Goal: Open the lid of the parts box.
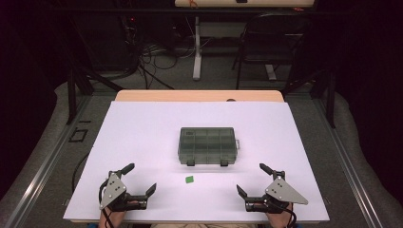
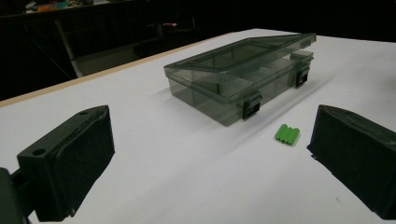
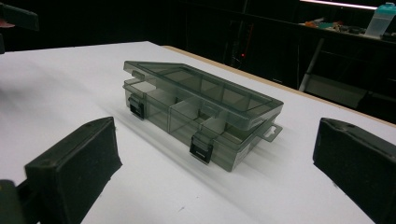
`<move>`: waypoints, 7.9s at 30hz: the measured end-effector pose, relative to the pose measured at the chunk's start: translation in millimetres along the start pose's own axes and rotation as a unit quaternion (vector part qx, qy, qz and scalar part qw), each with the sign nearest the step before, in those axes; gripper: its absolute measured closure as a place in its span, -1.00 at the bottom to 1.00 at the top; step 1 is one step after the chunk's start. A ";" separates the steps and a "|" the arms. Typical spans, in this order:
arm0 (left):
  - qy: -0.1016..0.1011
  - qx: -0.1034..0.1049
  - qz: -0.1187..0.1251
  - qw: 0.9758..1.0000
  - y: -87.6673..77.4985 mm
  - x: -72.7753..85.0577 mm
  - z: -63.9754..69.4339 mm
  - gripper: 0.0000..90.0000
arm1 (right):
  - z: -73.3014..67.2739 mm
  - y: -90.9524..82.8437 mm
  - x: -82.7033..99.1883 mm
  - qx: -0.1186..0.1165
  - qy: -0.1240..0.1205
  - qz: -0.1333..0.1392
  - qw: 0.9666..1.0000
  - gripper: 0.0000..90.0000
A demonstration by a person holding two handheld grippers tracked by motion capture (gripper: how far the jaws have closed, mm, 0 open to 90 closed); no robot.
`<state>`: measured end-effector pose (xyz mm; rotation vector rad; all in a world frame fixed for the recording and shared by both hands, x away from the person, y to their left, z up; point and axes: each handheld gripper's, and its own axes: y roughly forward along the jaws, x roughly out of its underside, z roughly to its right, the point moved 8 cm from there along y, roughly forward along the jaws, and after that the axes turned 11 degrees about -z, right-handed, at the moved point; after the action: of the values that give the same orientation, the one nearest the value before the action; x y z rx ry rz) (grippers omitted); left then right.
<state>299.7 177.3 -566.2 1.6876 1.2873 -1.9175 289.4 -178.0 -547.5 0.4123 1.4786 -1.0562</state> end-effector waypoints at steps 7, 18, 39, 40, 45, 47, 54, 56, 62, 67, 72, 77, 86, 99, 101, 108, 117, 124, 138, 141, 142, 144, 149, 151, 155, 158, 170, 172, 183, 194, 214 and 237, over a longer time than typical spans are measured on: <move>0.000 0.004 -0.004 1.000 2.2 -0.1 0.7 -1.00 | 0.5 3.4 0.9 0.000 0.002 -0.004 1.000 -1.00; 0.004 0.009 -0.013 1.000 6.6 -2.0 1.0 -1.00 | 2.6 12.5 2.3 -0.006 0.004 -0.021 1.000 -1.00; -0.002 0.041 -0.051 0.998 31.3 -12.5 2.7 -1.00 | 10.6 39.9 1.3 -0.026 0.001 -0.060 0.998 -1.00; 0.000 0.041 -0.052 0.998 32.6 -13.8 3.0 -1.00 | 10.6 40.4 1.5 -0.027 0.002 -0.063 0.998 -1.00; 0.007 0.045 -0.059 0.997 37.1 -17.3 4.0 -1.00 | 10.5 43.8 1.0 -0.030 -0.002 -0.069 0.997 -1.00; 0.008 0.046 -0.061 0.997 39.4 -18.5 4.1 -1.00 | 10.9 45.4 1.2 -0.031 -0.001 -0.073 0.997 -1.00; 0.011 0.055 -0.074 0.996 47.6 -21.8 4.4 -1.00 | 14.0 50.2 1.8 -0.035 0.002 -0.087 0.996 -1.00; 0.011 0.057 -0.077 0.995 49.5 -22.3 4.8 -1.00 | 14.5 50.8 2.1 -0.034 0.002 -0.089 0.995 -1.00; 0.015 0.063 -0.086 0.994 55.5 -23.9 5.8 -1.00 | 14.4 55.5 4.0 -0.039 0.000 -0.100 0.994 -1.00; 0.017 0.067 -0.092 0.993 60.2 -24.5 6.4 -1.00 | 14.9 58.2 4.7 -0.047 -0.001 -0.107 0.993 -1.00; 0.020 0.068 -0.099 0.993 65.7 -25.3 5.8 -1.00 | 15.9 60.2 4.8 -0.052 0.005 -0.111 0.992 -1.00; 0.022 0.070 -0.104 0.992 70.1 -26.5 4.7 -1.00 | 14.7 64.1 6.1 -0.055 0.006 -0.124 0.991 -1.00; 0.027 0.070 -0.121 0.990 78.4 -26.2 4.1 -1.00 | 12.5 66.7 8.4 -0.062 0.007 -0.134 0.989 -1.00; 0.032 0.062 -0.144 0.987 93.7 -26.9 -1.3 -1.00 | 10.8 68.2 11.3 -0.067 0.006 -0.146 0.987 -1.00; 0.035 0.060 -0.140 0.988 95.0 -28.8 -1.9 -1.00 | 10.9 68.4 11.5 -0.067 0.007 -0.147 0.987 -1.00; 0.040 0.059 -0.145 0.987 103.2 -31.0 -3.5 -1.00 | 11.2 68.3 11.8 -0.067 0.007 -0.147 0.987 -1.00; 0.051 0.052 -0.151 0.986 114.0 -32.5 -6.6 -1.00 | 12.3 68.2 12.5 -0.062 0.005 -0.147 0.987 -1.00; 0.060 0.039 -0.159 0.985 121.3 -32.1 -8.5 -1.00 | 11.4 68.6 13.5 -0.065 0.004 -0.149 0.987 -1.00; 0.060 0.052 -0.152 0.985 130.3 -33.3 -10.2 -0.76 | 11.1 69.0 13.8 -0.067 0.002 -0.151 0.986 -1.00; 0.069 0.050 -0.141 0.986 130.0 -36.2 -9.5 -0.67 | 11.4 68.8 13.7 -0.066 0.002 -0.151 0.986 -1.00; 0.069 0.051 -0.137 0.987 129.7 -37.1 -9.1 -0.66 | 11.6 68.5 13.6 -0.066 0.000 -0.151 0.986 -1.00; 0.075 0.051 -0.130 0.987 129.2 -38.7 -8.3 -0.64 | 11.9 68.0 13.4 -0.065 0.000 -0.151 0.986 -1.00; 0.083 0.056 -0.119 0.988 128.6 -41.3 -6.4 -0.55 | 12.7 67.9 13.1 -0.065 -0.002 -0.152 0.986 -1.00; 0.086 0.055 -0.113 0.988 128.5 -42.5 -5.5 -0.50 | 13.1 67.8 12.3 -0.063 -0.004 -0.150 0.987 -1.00; 0.090 0.058 -0.101 0.989 127.9 -45.2 -4.1 -0.39 | 14.4 67.9 10.7 -0.059 -0.010 -0.147 0.987 -1.00; 0.094 0.063 -0.095 0.989 127.7 -46.7 -3.5 -0.31 | 16.0 69.6 9.4 -0.060 -0.013 -0.146 0.987 -1.00; 0.094 0.069 -0.082 0.990 129.0 -48.6 -3.5 -0.01 | 25.4 78.4 5.4 -0.047 -0.024 -0.148 0.988 -0.96; 0.095 0.069 -0.080 0.990 128.9 -49.1 -3.6 0.03 | 26.5 80.1 4.6 -0.046 -0.024 -0.149 0.988 -0.93; 0.090 0.068 -0.071 0.991 129.2 -50.2 -6.3 0.13 | 36.4 88.6 -5.0 -0.019 -0.039 -0.135 0.990 -0.63; 0.087 0.065 -0.067 0.992 129.5 -50.6 -8.0 0.19 | 46.5 98.2 -17.0 0.014 -0.056 -0.111 0.992 -0.08; 0.078 0.064 -0.052 0.993 129.1 -57.0 -14.1 0.36 | 52.8 101.4 -24.7 0.027 -0.063 -0.086 0.994 0.37; 0.060 0.069 -0.047 0.995 130.4 -65.8 -22.8 0.50 | 59.7 104.8 -31.4 0.037 -0.048 -0.088 0.994 0.54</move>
<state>424.9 98.9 -560.9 1.8678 1.3275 -2.0288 412.8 -160.6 -549.6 0.2836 1.4122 -1.2560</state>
